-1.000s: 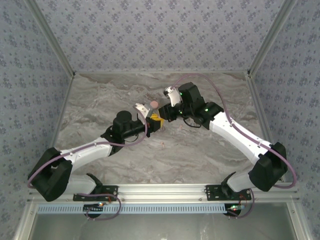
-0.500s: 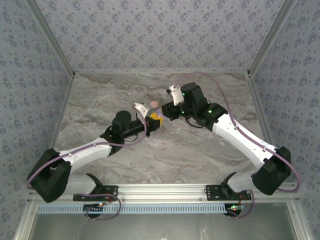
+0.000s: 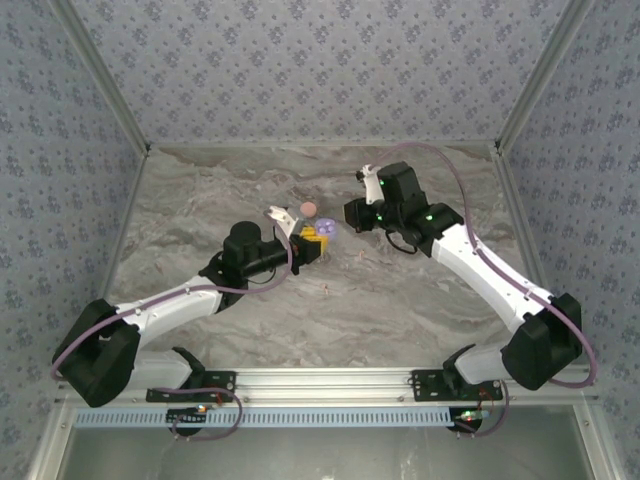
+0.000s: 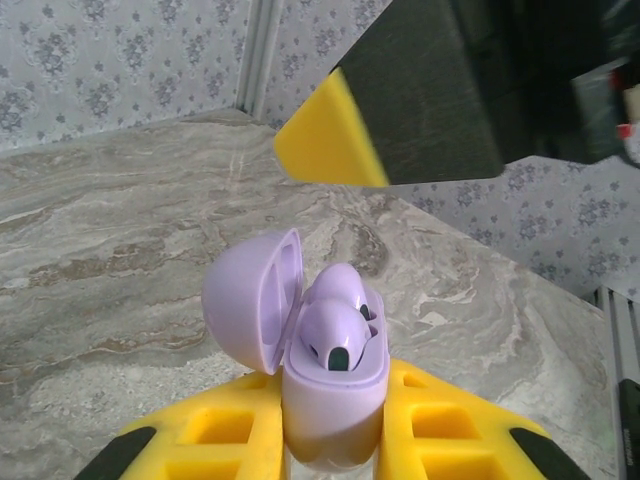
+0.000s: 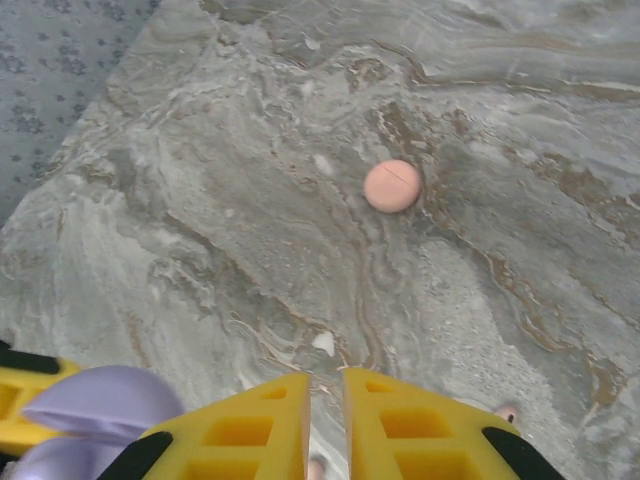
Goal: Insert the wireless bluetooth earbuds into the charging case
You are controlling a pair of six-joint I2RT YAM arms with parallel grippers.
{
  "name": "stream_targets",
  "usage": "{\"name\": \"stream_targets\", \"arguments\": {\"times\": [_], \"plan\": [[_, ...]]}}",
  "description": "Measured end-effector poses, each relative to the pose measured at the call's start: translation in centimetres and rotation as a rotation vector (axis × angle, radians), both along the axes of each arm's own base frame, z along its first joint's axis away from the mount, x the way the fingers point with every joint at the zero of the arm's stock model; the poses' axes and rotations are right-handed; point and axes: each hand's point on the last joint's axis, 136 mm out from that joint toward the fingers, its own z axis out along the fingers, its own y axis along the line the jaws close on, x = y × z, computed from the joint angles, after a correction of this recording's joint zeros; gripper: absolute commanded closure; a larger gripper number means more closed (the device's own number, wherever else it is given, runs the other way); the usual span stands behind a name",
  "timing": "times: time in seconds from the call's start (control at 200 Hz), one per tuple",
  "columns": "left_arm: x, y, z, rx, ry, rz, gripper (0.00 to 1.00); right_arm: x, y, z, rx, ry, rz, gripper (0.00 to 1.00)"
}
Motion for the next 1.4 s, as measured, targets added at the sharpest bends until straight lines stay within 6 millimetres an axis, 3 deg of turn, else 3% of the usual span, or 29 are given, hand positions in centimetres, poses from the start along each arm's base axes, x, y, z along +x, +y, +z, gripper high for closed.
{"name": "stream_targets", "arguments": {"times": [0.29,0.425,0.66,1.039,1.264,1.399], "plan": [[-1.9,-1.2,2.7,-0.088,-0.036,-0.133,0.8,-1.5,-0.4,-3.0,0.061,0.108,0.082,0.87],[-2.5,-1.4,3.7,-0.124,-0.053,-0.177,0.8,-2.4,0.6,-2.1,0.116,0.095,0.151,0.88],[-2.9,-1.9,3.7,-0.145,-0.037,-0.219,0.8,-3.4,1.6,0.1,0.202,0.046,0.236,0.89],[-3.1,-2.4,3.7,-0.154,-0.025,-0.253,0.8,-4.5,1.3,2.1,0.267,-0.013,0.286,0.89],[-2.9,-2.6,3.9,-0.156,-0.019,-0.253,0.79,-4.3,1.0,2.3,0.265,-0.031,0.275,0.86],[-1.6,-2.7,3.2,-0.126,0.033,-0.197,0.79,-3.3,0.0,1.4,0.209,-0.035,0.196,0.84]]}}
